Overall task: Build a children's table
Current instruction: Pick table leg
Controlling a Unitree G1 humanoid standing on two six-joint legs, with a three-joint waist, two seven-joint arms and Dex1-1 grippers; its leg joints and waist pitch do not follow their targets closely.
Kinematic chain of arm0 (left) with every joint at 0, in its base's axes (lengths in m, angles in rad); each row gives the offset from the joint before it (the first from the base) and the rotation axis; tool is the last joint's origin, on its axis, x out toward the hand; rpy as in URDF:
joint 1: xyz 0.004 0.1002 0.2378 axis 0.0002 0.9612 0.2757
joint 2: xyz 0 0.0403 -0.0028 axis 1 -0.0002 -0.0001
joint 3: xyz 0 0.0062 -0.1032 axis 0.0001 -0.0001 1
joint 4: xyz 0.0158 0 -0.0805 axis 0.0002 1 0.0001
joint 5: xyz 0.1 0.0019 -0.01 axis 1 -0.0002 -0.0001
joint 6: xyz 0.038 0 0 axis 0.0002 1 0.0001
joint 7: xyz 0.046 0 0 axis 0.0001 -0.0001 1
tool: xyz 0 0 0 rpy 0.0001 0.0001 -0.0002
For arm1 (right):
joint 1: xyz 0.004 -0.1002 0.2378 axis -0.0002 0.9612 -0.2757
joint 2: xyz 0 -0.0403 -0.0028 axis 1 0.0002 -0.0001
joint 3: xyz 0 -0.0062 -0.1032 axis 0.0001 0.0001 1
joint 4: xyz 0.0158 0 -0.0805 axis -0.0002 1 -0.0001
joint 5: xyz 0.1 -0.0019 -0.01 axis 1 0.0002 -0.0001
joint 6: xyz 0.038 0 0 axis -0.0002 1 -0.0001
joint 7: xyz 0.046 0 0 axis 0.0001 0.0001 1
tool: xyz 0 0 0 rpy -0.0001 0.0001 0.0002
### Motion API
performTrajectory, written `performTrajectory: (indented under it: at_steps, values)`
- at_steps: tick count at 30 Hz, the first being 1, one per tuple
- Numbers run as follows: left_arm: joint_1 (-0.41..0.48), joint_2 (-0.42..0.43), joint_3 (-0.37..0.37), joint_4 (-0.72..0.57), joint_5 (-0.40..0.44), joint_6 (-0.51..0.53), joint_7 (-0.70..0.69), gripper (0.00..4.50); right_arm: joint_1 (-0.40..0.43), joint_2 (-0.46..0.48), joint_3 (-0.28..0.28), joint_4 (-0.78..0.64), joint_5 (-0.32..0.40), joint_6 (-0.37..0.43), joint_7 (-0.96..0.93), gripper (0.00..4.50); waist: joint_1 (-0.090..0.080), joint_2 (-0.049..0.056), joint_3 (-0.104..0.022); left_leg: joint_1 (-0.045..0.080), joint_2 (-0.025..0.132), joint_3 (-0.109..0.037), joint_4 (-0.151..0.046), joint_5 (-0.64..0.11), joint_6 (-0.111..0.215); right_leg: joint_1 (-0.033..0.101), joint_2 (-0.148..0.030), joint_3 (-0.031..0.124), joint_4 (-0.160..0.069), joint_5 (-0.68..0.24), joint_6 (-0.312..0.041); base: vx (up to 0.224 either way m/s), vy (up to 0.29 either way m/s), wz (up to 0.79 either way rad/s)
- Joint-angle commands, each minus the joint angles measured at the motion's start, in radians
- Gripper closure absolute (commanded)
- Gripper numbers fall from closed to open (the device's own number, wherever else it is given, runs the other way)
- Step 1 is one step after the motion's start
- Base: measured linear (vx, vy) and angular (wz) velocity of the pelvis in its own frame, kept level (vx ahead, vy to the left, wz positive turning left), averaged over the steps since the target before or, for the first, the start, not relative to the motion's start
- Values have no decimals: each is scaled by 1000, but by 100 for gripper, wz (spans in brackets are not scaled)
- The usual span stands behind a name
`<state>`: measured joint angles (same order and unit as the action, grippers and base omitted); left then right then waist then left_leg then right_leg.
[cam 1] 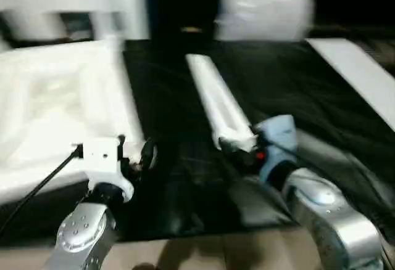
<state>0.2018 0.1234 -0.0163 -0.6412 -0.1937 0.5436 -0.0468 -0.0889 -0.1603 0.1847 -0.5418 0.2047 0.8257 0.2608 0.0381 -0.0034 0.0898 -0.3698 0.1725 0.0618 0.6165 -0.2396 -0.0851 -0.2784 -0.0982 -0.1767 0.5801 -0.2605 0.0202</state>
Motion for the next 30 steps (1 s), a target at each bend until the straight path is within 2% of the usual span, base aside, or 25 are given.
performTrajectory:
  at_steps: [1,3,4,5,6,7,8,9,10,11,12,13,14,15,16,17,18,19,20,21,22,23,24,26,30]
  values:
    - [1,5,0,-19,12,2,4,99,-10,-2,10,5,12,-2,7,0,5,16,-19,-26,-2,11,-73,-360,92,57,-78,23,-138,-730,-88,75,26,64]
    - [1,7,-1,-26,9,5,-2,99,-11,-5,20,4,12,-3,13,0,8,25,-25,-20,-10,-4,-97,-340,115,74,-34,14,-122,-573,-98,99,39,66]
    - [-2,16,-6,-29,10,7,-10,99,-7,-3,22,2,8,-6,10,0,-2,39,-36,25,-19,-43,-110,-268,189,68,17,17,-90,-385,-125,149,26,68]
    - [-5,25,-11,-30,12,8,-18,99,0,15,9,0,15,-7,-3,0,-2,39,-36,25,-19,-43,-110,-268,189,68,17,17,-90,-385,-125,212,0,44]
    - [-9,33,-16,-30,13,8,-25,99,8,36,-6,-2,21,-3,-20,0,-46,42,-55,171,102,-135,-122,-149,338,-63,43,78,58,-197,-116,212,0,44]
    - [-11,38,-21,-30,14,8,-31,99,11,51,-19,-4,24,7,-38,0,-42,39,-56,183,110,-145,-113,-89,409,-91,36,93,84,-172,-84,201,-25,11]
    - [-12,39,-23,-30,13,7,-33,99,11,48,-18,-4,22,7,-39,0,-48,31,-60,182,113,-150,-108,-22,478,-111,28,104,108,-144,-52,82,-18,1]
    - [-19,41,-37,-33,3,11,-49,99,3,28,-6,-7,1,2,-41,0,-46,20,-54,166,104,-124,-105,21,526,-125,11,127,113,-83,-25,145,-38,3]
    - [-22,44,-43,-35,4,13,-54,99,-1,24,-4,-8,-8,2,-44,0,-40,-6,-49,146,60,-69,-96,-15,473,-115,-14,163,47,9,-47,132,-69,9]
    - [-26,49,-54,-35,5,10,-63,99,-8,21,-7,-10,-19,4,-53,0,-36,-35,-43,94,6,-18,-85,-91,407,-66,-32,199,-11,18,-47,179,-92,6]
    - [-27,49,-59,-36,-3,12,-71,99,-15,22,-13,-11,-24,8,-62,0,18,-49,-41,-23,-59,6,78,-86,257,86,-164,340,-105,-387,-105,116,-72,4]
    - [-27,50,-62,-36,-9,12,-76,99,-20,24,-17,-11,-27,11,-68,0,21,-55,-51,-54,-53,-1,90,-29,210,101,-149,329,-81,-327,-113,106,-44,-12]
    - [-26,52,-66,-37,-13,8,-82,99,-25,25,-21,-12,-31,15,-73,0,24,-42,-43,-48,-40,-6,46,87,129,63,-103,281,-50,-73,-134,108,-49,-15]
    - [-27,63,-74,-39,-34,11,-110,99,-58,39,-55,-8,-41,47,-107,0,18,-44,-44,-34,-38,3,6,139,110,48,-66,246,-38,29,-135,108,-49,-15]
    - [-29,69,-75,-41,-48,15,-123,99,-77,44,-73,-3,-41,68,-120,0,14,-12,-57,-13,-23,10,-56,261,74,23,-13,189,-12,161,-142,111,-11,-14]
    - [-30,71,-75,-42,-56,19,-130,99,-88,48,-85,1,-40,81,-127,0,12,11,-65,1,0,6,-71,283,66,13,-16,174,-9,193,-138,62,17,-7]
    - [-31,74,-74,-43,-60,21,-134,99,-96,51,-96,4,-34,95,-130,0,5,18,-61,-5,28,-2,-70,227,61,-7,1,179,9,254,-120,116,32,-2]
    - [-36,77,-65,-44,-78,26,-146,99,-111,61,-117,11,-24,120,-139,0,-3,29,-97,22,40,-20,-50,330,47,-6,-3,185,38,425,-119,85,28,4]
    - [-42,81,-56,-46,-94,39,-160,99,-125,71,-139,19,-16,144,-155,0,-2,30,-103,18,36,-23,-45,408,46,-1,2,181,44,515,-112,98,50,4]
    - [-60,101,-42,-49,-121,66,-191,99,-160,70,-166,49,-15,194,-174,0,-2,24,-100,26,38,-27,-45,468,42,-12,4,177,43,567,-97,0,0,0]
    - [-66,112,-39,-50,-124,78,-202,99,-171,63,-166,62,-20,205,-176,0,0,17,-88,13,26,-13,-57,344,4,-7,-8,179,26,512,-96,0,0,0]
    - [-66,112,-39,-50,-124,78,-202,99,-171,63,-166,62,-20,205,-176,0,0,17,-88,13,26,-13,-57,344,4,-7,-8,179,26,512,-96,0,0,0]
    - [-82,138,-41,-55,-140,91,-237,99,-207,57,-167,110,-33,214,-182,0,1,17,-80,6,25,-3,-74,132,-54,4,-20,180,10,400,-106,0,0,0]
    - [-89,155,-41,-62,-152,112,-254,99,-233,62,-168,148,-38,217,-187,0,-1,18,-70,10,28,0,-84,-23,-87,-1,-26,183,0,233,-124,-29,1,0]
    - [-101,230,-42,-88,-211,172,-322,99,-342,48,-110,302,-93,295,-197,0,-1,15,-65,17,27,17,-96,-172,-80,-15,-32,196,-22,-110,-158,-68,-8,-1]
